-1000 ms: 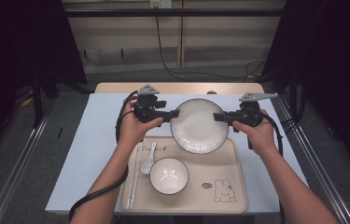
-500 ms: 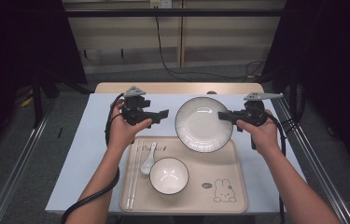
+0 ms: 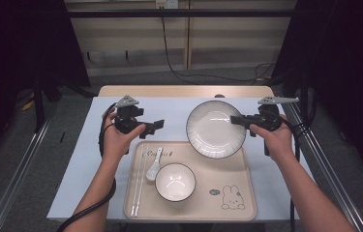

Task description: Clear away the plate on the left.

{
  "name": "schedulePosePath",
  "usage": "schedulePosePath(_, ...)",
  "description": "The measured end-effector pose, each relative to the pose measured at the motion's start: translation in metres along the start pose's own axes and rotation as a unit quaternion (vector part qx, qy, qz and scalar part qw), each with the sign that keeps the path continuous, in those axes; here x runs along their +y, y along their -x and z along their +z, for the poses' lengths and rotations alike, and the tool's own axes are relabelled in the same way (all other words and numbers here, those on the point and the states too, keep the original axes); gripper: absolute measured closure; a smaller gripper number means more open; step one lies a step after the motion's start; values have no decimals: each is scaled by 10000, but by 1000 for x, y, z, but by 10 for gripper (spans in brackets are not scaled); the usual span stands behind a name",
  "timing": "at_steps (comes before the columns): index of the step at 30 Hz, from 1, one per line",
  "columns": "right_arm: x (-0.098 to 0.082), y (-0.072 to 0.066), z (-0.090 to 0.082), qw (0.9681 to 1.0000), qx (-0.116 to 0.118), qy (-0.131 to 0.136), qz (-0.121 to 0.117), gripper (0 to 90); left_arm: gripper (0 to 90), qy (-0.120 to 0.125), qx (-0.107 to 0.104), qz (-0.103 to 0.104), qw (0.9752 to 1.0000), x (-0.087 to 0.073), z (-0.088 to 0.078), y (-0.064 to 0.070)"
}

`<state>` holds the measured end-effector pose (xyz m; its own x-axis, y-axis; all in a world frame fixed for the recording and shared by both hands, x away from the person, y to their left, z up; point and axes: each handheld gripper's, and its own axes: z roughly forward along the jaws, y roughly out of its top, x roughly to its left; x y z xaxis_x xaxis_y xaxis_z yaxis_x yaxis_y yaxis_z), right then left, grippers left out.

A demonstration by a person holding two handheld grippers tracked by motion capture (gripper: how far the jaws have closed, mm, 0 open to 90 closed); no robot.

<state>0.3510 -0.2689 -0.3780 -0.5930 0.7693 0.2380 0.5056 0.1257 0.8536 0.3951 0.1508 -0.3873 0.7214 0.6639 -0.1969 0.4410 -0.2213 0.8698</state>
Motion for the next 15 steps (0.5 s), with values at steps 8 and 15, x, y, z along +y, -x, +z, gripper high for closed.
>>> schedulePosePath(8,-1,-1,-4,10000,-20,37,-8,810,7,56,12,-21,10000,-11,-14,-5)
schedulePosePath(15,-3,1,-7,10000,-57,22,28,810,6,95,12,-36,9999,-21,-27,-8)
